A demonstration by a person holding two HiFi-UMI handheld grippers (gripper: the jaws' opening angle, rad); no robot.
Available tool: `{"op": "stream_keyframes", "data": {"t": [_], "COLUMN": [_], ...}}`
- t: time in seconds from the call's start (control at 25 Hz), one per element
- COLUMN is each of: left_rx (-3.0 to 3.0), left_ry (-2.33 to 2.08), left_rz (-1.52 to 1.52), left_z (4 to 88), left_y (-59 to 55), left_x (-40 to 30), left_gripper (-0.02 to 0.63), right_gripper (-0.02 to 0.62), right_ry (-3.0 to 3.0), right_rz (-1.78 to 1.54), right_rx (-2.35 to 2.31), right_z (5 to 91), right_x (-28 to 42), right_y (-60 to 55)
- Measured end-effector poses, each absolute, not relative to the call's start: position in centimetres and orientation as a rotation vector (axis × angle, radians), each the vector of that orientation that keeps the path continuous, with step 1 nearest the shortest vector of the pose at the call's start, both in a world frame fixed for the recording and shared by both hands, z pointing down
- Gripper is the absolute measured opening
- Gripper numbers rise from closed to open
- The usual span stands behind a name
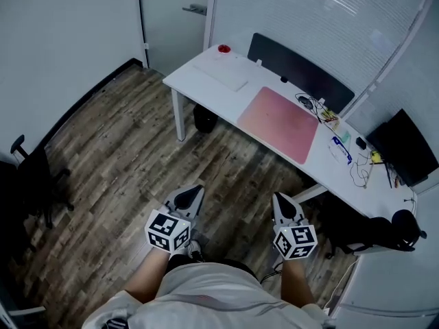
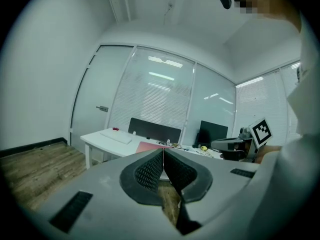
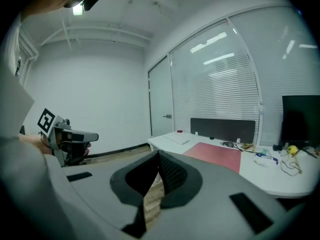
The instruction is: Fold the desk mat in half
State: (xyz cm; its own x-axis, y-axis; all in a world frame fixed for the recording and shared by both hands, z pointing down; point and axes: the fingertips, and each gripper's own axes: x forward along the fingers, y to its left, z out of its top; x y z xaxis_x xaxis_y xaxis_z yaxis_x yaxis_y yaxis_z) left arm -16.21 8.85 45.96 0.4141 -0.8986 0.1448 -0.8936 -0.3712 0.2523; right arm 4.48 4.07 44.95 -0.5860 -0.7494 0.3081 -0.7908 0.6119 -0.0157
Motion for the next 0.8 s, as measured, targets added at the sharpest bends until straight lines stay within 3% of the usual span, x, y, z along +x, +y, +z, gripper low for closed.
{"op": "stream_keyframes", "data": {"t": [0.32,0.8], "left_rx": [2.384,2.385], "left_ry": [-1.542,-1.579], "left_rz": [-0.014,0.066], "left_z": [46.8,46.1], "left_y": [4.7,-6.9], "left_x": [-19.0,-17.9], "left_gripper": [0.015,0.015], "right_gripper": [0.051,0.051], "right_ry": [-2.547,-2.624], "right_rz": [0.213,0.281], "right_rx": [1.222,1.194], "right_z": [46.1,47.3], "right_x": [0.8,0.8], "right_y": [0.3,-12.4]}}
